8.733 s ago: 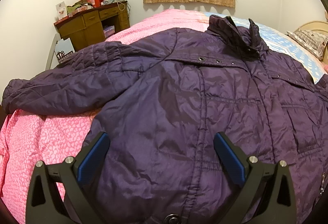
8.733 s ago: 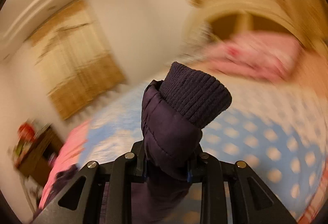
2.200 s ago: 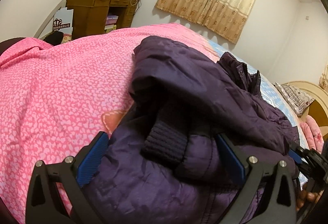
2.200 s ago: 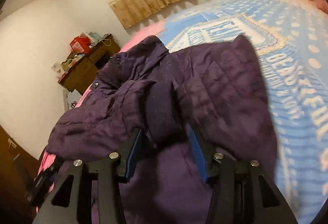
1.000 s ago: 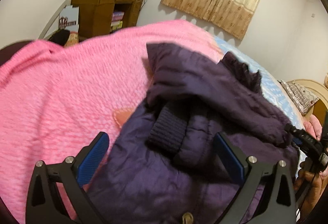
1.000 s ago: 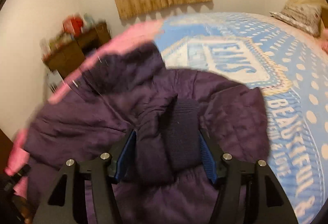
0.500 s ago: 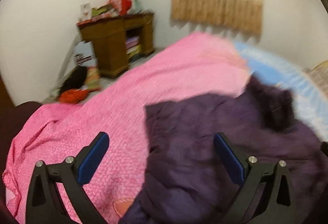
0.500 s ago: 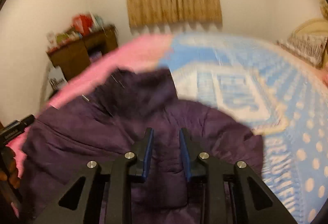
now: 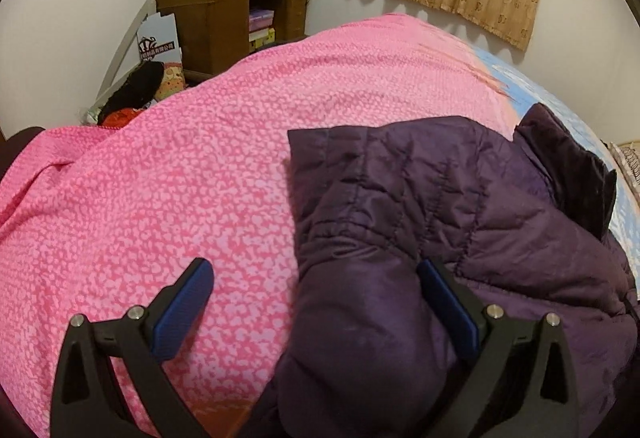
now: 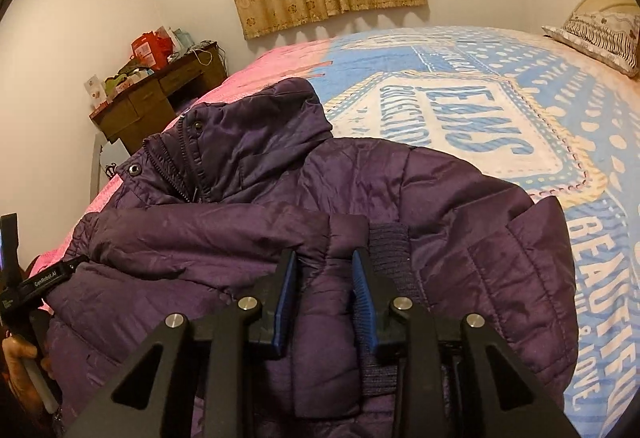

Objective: Fold large clothes

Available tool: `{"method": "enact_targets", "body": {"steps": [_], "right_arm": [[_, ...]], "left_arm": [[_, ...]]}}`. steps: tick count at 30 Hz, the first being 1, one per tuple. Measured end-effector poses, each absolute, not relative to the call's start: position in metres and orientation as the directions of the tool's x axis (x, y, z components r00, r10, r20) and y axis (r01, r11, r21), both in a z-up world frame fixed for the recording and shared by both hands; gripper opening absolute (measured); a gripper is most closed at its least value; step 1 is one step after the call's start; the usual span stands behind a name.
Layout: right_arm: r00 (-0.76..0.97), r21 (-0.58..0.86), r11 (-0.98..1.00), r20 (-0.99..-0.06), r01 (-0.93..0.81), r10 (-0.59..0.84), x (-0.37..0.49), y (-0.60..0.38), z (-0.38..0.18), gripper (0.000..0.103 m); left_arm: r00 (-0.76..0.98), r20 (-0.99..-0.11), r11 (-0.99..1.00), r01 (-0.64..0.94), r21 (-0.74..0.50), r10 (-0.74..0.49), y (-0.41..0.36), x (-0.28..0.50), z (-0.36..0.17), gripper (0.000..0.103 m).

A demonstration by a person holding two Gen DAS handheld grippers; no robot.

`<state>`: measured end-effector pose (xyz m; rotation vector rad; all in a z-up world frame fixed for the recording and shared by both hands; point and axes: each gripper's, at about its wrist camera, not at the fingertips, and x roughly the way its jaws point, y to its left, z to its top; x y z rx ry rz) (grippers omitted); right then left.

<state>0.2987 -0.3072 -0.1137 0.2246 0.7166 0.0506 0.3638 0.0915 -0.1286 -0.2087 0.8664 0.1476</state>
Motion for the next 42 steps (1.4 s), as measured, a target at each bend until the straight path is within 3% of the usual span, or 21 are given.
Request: {"method": "enact_targets", "body": {"steps": [4,10,12,19,26,33,42], "right_arm": [[0.713,0.239,0.971,-0.684,0.018,0.155,0.289,-0.310,-0.100,0.033],[0.765,0.244,0.969,-0.616,-0.041,0.188,0.191,-0.326,-0.064,0.043],[0.773,0.253,0.966,-0.605,-0.042,0.192,0.155,-0.334,-0.062,0.049],[0.777,0.336,0.942,-0.590,-0.010,0.219,0.034,-0.350,-0.082,0.049],[0.754,0.341,0.940,-0.622,0.014,0.214,-0.026,-0.346,-0.107,0.050],[0.764,0.385,0.923,-0.599,0.014,0.239,-0.036,-0.350,-0.092,0.050],[0.719,0.431,0.897,-0.594,-0.094,0.361,0.074,-0.347,0.014,0.050]], "left_arm": [[0.654,-0.756,0.981,-0.150,-0.121,0.007,0.099,0.346,-0.105,0.103],[0.740,-0.672,0.995,-0.046,-0.084,-0.022,0.128,0.259,-0.073,0.103],[0.744,-0.666,0.995,-0.019,-0.097,-0.051,0.142,0.231,-0.073,0.103],[0.712,-0.682,0.975,0.015,-0.223,-0.166,0.182,0.135,-0.094,0.103],[0.693,-0.700,0.982,0.069,-0.174,-0.172,0.166,0.097,-0.112,0.103],[0.711,-0.676,0.981,0.143,-0.128,-0.191,0.155,0.090,-0.092,0.103],[0.784,-0.585,0.954,0.295,0.060,-0.205,0.090,0.200,0.030,0.103]]}}
